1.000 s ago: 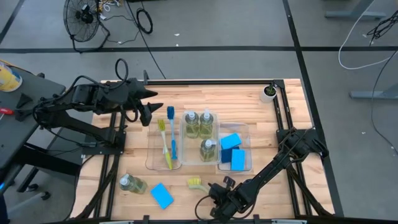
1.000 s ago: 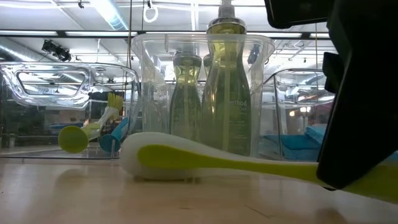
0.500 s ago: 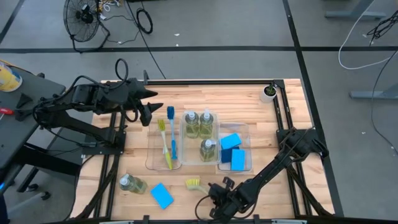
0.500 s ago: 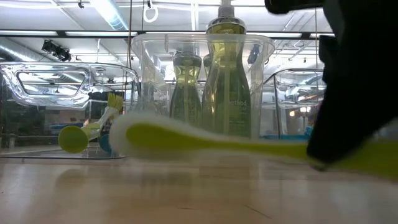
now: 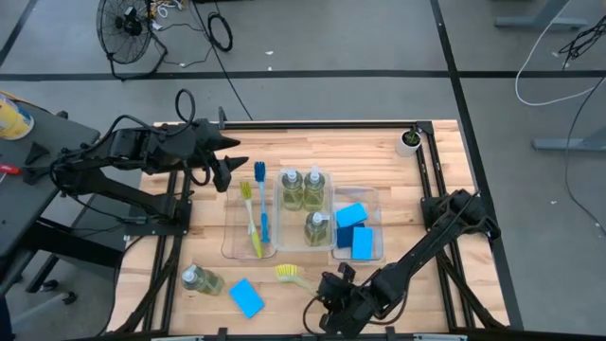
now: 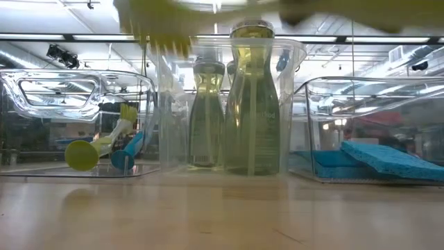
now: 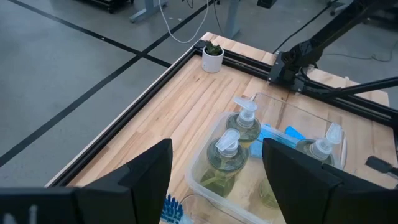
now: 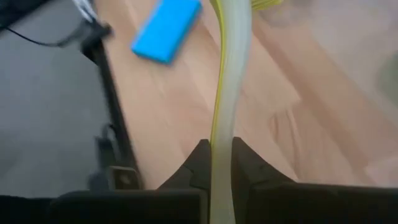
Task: Pick & Place Kitchen Sink Supplies
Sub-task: Put the yellow dishwashing brush into the left transparent bin
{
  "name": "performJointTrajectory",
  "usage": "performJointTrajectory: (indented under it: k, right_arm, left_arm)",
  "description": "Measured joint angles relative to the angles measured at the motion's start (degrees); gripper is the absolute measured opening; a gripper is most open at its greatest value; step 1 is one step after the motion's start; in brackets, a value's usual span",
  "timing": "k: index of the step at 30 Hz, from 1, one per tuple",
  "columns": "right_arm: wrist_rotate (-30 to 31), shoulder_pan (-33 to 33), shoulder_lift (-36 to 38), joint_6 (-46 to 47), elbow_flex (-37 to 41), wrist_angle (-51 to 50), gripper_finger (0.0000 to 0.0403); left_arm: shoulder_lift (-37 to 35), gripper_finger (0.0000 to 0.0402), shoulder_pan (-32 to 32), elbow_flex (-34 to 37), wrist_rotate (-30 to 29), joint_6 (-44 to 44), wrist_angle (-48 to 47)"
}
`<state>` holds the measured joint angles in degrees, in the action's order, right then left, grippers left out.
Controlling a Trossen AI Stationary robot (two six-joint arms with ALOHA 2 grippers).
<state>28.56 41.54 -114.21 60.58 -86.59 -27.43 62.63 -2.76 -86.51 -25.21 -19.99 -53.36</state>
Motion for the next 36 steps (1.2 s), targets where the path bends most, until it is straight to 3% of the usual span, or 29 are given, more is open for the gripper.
performJointTrajectory:
  k: [10, 20, 31, 36]
  right_arm:
    - [11.59, 0.18, 8.89, -7.12, 0.0, 2.18, 0.0019]
    - [21.32, -5.33, 15.97, -19.19, 0.0, 5.78, 0.0019]
    - [29.56, -10.48, 18.42, -40.38, 0.0, 23.24, 0.0019]
    - [30.42, -12.1, 18.42, -52.09, 0.0, 34.57, 0.0019]
  left_arm:
    - [0.0, 0.0252, 0.02, 0.01, 3.63, -0.32, 5.69]
    - [0.0, 0.0252, 0.02, 0.01, 8.95, -0.23, 12.19]
    - [0.0, 0.0252, 0.02, 0.01, 15.14, 2.0, 20.53]
    - [0.2, 0.0257, 0.0, 0.0, 19.87, 2.6, 22.53]
